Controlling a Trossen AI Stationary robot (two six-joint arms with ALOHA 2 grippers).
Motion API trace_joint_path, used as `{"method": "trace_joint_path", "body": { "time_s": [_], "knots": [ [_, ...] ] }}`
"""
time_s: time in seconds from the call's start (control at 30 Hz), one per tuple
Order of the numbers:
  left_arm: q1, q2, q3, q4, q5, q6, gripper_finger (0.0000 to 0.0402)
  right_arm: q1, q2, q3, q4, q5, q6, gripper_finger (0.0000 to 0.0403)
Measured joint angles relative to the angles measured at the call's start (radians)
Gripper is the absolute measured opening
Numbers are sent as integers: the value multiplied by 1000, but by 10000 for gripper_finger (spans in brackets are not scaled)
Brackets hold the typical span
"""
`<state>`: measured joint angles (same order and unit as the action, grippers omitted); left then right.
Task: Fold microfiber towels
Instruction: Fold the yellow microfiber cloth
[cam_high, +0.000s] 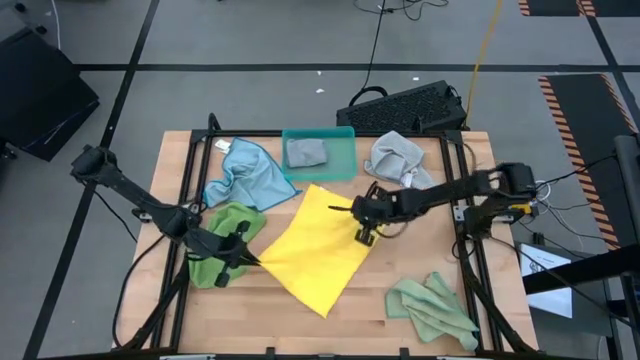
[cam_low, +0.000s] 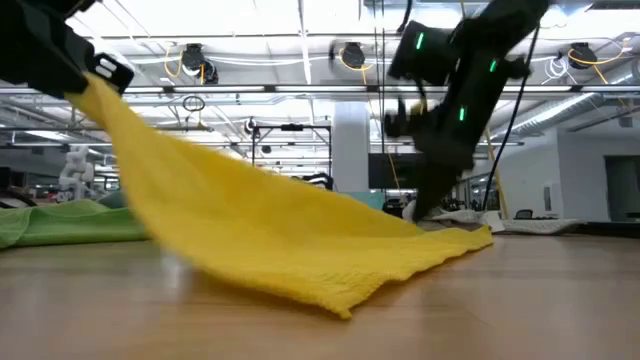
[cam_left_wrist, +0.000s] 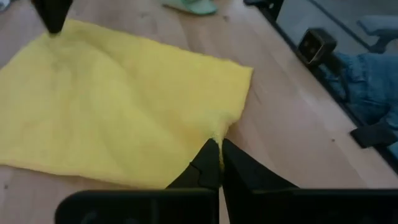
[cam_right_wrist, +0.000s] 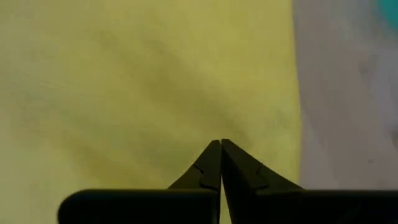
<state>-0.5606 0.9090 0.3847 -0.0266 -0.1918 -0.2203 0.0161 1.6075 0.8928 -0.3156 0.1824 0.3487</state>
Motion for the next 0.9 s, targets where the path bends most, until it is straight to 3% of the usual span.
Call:
{"method": "trace_joint_path", "body": {
  "time_s": [0.2,0.43,0.67,0.9],
  "knots": [
    [0,151,-1,138,-2,18,9,240,-45,-39,153,74,75,40],
    [13,226,-1,270,-30,73,16,475,96,-39,530,121,8,109],
    [12,219,-1,341,-82,118,5,598,308,-11,872,149,-125,134],
    [10,218,-1,354,-100,85,14,631,467,178,833,188,-257,135]
  ]
}}
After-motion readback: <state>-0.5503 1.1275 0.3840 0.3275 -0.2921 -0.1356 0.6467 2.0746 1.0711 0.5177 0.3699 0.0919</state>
